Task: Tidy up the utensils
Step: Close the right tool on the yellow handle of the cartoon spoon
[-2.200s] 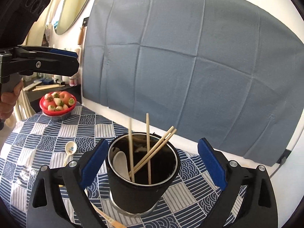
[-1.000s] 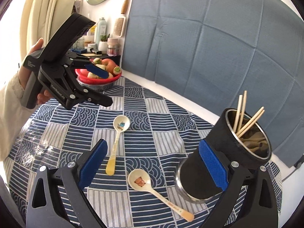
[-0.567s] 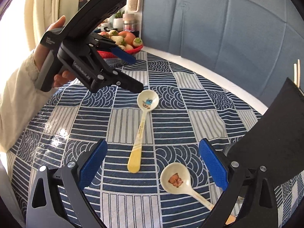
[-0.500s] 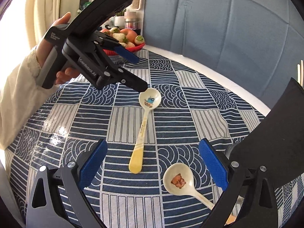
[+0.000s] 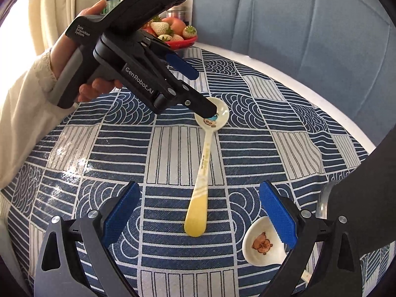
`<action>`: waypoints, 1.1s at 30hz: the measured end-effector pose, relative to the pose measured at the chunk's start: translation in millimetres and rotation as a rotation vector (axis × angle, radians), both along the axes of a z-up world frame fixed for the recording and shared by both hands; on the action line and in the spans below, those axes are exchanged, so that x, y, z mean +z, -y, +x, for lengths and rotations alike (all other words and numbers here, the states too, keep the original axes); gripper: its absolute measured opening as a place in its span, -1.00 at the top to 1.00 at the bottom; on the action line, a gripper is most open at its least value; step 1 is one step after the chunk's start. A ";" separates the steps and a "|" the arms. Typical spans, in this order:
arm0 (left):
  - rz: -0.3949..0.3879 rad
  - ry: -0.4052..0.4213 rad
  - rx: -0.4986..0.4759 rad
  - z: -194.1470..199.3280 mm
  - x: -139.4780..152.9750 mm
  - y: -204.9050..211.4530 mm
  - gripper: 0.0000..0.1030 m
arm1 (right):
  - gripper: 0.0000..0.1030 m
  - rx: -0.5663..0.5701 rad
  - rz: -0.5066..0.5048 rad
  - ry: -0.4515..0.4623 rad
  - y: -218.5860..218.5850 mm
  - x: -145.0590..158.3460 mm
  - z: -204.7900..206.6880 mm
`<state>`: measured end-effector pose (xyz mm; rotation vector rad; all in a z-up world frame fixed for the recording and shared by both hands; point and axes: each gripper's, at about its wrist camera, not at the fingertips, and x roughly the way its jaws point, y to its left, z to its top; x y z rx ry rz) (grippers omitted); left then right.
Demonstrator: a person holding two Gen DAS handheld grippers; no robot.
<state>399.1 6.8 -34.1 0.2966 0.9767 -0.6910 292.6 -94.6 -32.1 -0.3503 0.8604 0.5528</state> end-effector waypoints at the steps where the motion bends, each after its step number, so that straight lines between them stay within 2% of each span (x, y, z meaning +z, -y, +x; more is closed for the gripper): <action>1: 0.001 -0.009 -0.006 0.0 -1.1 1.2 -0.73 | -0.80 -0.001 -0.012 0.001 -2.0 -1.1 -0.6; 5: 0.026 -0.028 -0.022 0.4 -7.2 6.4 -0.66 | -0.80 0.033 -0.033 -0.056 -8.1 -5.5 1.7; 8: 0.012 -0.048 -0.020 3.3 -8.5 6.6 -0.56 | -0.80 -0.043 0.006 -0.088 -2.4 -5.1 11.7; 11: 0.009 -0.048 -0.015 4.3 -8.0 6.5 -0.45 | -0.76 -0.056 0.027 -0.108 -0.9 -5.8 16.5; 14: 0.019 -0.039 -0.027 1.9 -6.2 8.4 -0.17 | -0.40 -0.047 0.019 -0.118 -5.6 -7.5 16.8; 15: 0.026 -0.031 -0.029 1.0 -5.7 9.3 0.02 | -0.23 -0.046 0.023 -0.120 -6.9 -7.0 17.2; 16: 0.023 -0.030 -0.030 0.0 -4.7 9.4 0.15 | 0.02 -0.044 0.016 -0.113 -8.5 -6.1 17.3; 17: -0.005 -0.055 -0.044 -0.5 -3.7 9.1 0.54 | 0.14 -0.033 0.013 -0.108 -11.0 -5.3 16.3; 18: -0.036 -0.076 -0.053 -1.8 -1.7 8.1 0.79 | 0.35 -0.021 0.017 -0.115 -12.5 -4.8 16.0; 19: -0.041 -0.072 -0.050 -4.0 0.7 8.7 0.82 | 0.60 -0.016 0.020 -0.124 -13.9 -4.9 15.9; 20: -0.028 -0.052 -0.047 -7.2 3.5 9.9 0.83 | 0.76 -0.015 0.011 -0.121 -14.9 -3.8 16.2; 23: 0.024 0.009 -0.044 -17.8 12.1 14.8 0.83 | 0.79 -0.025 0.000 -0.110 -13.9 -2.9 15.2; 33: 0.055 0.165 -0.055 -57.1 64.6 16.5 0.82 | 0.81 -0.047 0.028 -0.058 -4.9 17.5 -2.4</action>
